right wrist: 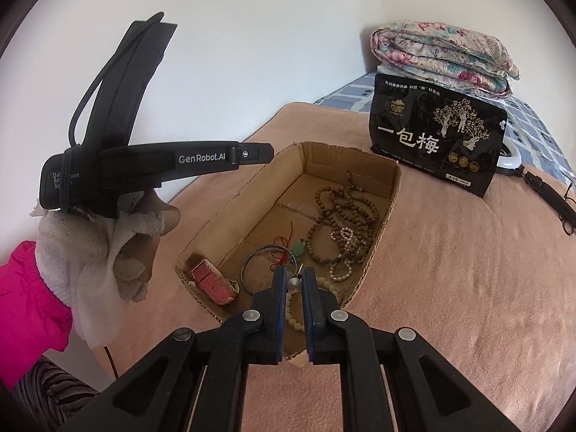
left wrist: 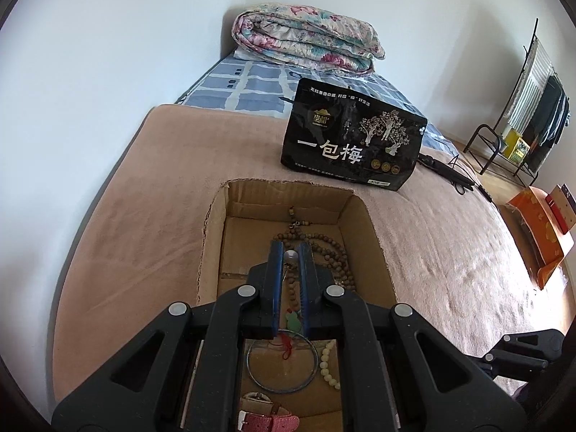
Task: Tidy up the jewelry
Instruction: 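Open left gripper over box while right gripper opens releasing its stud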
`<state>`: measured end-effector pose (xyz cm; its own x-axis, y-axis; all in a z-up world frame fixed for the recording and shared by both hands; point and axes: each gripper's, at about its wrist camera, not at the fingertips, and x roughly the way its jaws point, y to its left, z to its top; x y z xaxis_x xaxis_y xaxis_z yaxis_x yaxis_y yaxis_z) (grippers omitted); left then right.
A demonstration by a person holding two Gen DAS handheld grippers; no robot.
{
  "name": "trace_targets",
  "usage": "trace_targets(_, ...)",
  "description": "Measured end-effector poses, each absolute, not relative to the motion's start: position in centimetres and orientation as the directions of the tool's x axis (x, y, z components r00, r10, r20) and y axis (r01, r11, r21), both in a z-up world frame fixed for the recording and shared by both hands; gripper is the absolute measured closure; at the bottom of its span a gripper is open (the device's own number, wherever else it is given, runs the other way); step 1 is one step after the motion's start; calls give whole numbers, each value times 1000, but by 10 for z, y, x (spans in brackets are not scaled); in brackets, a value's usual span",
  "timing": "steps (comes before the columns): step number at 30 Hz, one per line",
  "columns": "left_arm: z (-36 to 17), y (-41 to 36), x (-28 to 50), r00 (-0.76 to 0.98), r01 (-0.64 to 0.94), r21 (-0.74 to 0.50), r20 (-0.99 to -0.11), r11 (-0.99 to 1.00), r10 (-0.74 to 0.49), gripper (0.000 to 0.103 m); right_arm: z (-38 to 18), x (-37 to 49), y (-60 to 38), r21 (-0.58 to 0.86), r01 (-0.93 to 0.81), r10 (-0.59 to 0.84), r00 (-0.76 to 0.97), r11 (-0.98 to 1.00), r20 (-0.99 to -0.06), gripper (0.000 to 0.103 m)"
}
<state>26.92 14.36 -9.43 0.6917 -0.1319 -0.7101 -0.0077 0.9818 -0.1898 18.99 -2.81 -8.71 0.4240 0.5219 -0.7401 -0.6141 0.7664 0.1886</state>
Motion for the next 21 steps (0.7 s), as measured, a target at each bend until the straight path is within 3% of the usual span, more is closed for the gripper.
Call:
trace_targets(6,-98,135,276,686,3,-171,-716,985,-126,97,-96,197,-24,199,-606,519,414,770,-748,95)
trace_targets(8,-99,134,277,687,0,-166,-717,986,-121,97,-97,199,-23,199,-602,516,415,774,-749,84)
trace_targets(9,-99,135,277,687,-6,-164,-718,987,-115,97,-97,200,-23,199,-599,514,416,775,-750,73)
trace_targets(11,-100,137,277,684,-19,-159,-723,987,-104,92,-97,200,-25,190,-589,504,430,785,-749,69)
trace_targets(12,-99,138,277,685,-26,-161,-722,987,-100,87,-97,201,-25,188,-586,500,432,789,-751,66)
trace_targets(14,-98,141,275,694,-38,-168,-714,985,-95,63,-97,201,-27,180,-575,490,446,798,-749,54)
trace_targets(15,-97,143,274,698,-43,-168,-710,985,-91,59,-96,200,-28,176,-570,486,454,802,-747,46)
trace_targets(21,-94,146,271,704,-54,-170,-705,984,-83,58,-93,197,-33,141,-553,460,494,821,-738,21)
